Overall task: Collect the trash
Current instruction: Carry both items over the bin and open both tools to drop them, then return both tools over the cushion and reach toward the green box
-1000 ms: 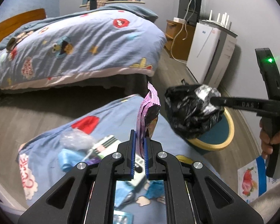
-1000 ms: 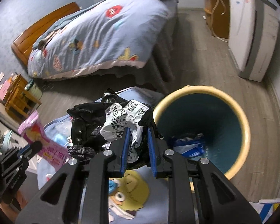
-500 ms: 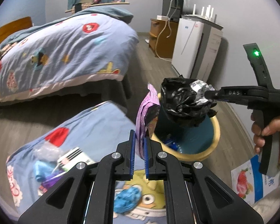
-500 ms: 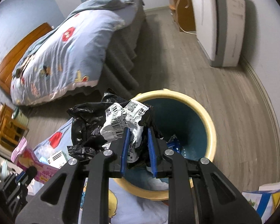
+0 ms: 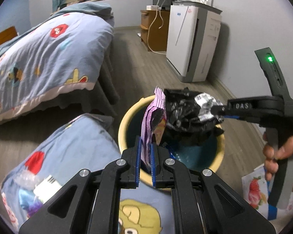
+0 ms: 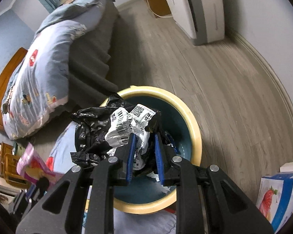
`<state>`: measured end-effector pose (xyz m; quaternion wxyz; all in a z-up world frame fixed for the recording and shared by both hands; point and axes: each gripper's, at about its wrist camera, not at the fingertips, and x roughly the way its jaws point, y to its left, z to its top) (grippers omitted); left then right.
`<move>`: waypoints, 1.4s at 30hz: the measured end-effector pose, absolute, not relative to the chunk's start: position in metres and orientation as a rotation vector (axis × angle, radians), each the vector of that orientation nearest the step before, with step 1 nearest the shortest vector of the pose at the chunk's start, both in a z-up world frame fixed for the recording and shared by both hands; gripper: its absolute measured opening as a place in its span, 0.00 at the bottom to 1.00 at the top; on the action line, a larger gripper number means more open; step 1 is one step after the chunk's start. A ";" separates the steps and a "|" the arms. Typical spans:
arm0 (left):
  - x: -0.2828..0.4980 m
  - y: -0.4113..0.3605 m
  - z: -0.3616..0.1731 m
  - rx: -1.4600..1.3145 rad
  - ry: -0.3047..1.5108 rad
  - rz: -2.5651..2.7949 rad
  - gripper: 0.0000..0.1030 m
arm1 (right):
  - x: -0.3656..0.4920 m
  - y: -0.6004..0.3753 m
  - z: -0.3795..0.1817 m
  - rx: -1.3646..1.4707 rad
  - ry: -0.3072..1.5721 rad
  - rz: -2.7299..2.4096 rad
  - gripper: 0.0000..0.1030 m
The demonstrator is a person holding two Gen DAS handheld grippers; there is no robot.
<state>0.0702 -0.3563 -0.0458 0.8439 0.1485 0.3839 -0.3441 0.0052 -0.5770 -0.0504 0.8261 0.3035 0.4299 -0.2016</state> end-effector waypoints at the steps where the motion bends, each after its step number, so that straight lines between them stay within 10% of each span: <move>1: 0.072 -0.359 -0.048 0.311 0.816 -0.728 0.09 | 0.007 -0.576 -0.051 0.646 0.917 -0.428 0.19; 6: 0.086 -0.370 -0.065 0.309 0.853 -0.712 0.13 | 0.011 -0.574 -0.055 0.640 0.928 -0.420 0.21; 11: 0.090 -0.359 -0.067 0.283 0.829 -0.693 0.54 | 0.018 -0.570 -0.054 0.635 0.927 -0.396 0.28; 19: 0.083 -0.332 -0.052 0.297 0.760 -0.666 0.84 | 0.025 -0.551 -0.041 0.540 0.916 -0.389 0.68; 24: 0.084 -0.301 -0.039 0.289 0.761 -0.621 0.88 | 0.029 -0.532 -0.027 0.476 0.880 -0.360 0.93; 42: 0.064 -0.129 0.020 0.199 0.730 -0.427 0.92 | 0.053 -0.417 0.015 0.269 0.856 -0.211 0.94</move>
